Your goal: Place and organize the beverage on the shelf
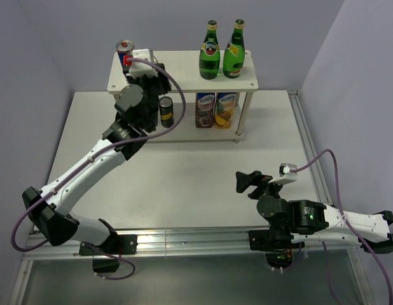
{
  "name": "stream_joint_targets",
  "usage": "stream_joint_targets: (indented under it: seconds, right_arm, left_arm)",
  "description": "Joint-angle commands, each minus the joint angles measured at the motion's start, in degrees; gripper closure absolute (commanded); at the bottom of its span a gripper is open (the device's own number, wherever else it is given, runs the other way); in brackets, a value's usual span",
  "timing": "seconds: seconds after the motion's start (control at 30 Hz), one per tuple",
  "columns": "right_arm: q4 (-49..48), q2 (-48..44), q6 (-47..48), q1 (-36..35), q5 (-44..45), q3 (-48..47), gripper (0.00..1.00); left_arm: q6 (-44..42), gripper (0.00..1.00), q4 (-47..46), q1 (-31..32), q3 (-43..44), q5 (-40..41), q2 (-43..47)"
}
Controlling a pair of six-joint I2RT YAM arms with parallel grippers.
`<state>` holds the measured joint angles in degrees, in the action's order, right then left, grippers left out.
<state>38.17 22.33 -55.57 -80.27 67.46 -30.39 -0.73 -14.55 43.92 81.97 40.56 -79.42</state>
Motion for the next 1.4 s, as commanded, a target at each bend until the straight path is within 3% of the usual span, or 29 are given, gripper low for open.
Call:
stream_joint_targets:
  seconds: [0.0,0.17,0.53,0.9,1.0,1.1,1.13,1.17,1.37]
  right_arm:
    - [-1.8,-0.9,0.2,-0.4,1.7,0.7,0.00]
    - [-1.3,-0.7,-0.5,-0.4,1.9,0.5,0.00]
    - [-1.2,-0.7,-0.6,-0.4,2.0,0.4,0.00]
    - [-1.0,0.1,-0.9,-0.4,2.1,0.2,0.00]
    - [-0.9,0.0,-0.8,-0.3,2.1,0.2,0.00]
    - [-0.9,-0.3,-0.8,-0.3,2.0,0.3,0.00]
    - [-0.9,-0.3,-0.9,-0.4,2.0,0.3,0.00]
    - [-1.0,-0.4,-0.7,-0.4,2.0,0.3,0.00]
    - [-0.8,-0.1,-1.0,-0.3,2.1,0.2,0.00]
  left_arm:
    - [-3.0,1.00,3.8,-3.1,6.6,-2.0,-2.4]
    - [-2.5,1.00,3.9,-7.7,9.5,-4.3,-6.3]
    - [-5.8,1.00,0.4,-9.4,12.9,-1.0,-13.9]
    - [-5.9,0.90,-0.5,-11.3,13.0,0.1,-14.9]
    - [-5.0,0.84,0.0,-11.8,12.3,-0.4,-14.5]
    - [-4.8,0.63,-0.3,-12.2,11.2,-1.4,-13.8]
    - [-4.7,0.50,-0.1,-12.4,10.8,-2.1,-13.5]
    - [-4.5,0.43,0.0,-12.5,10.7,-2.5,-13.3]
    - [-3.6,0.20,0.1,-12.9,9.4,-3.9,-12.5]
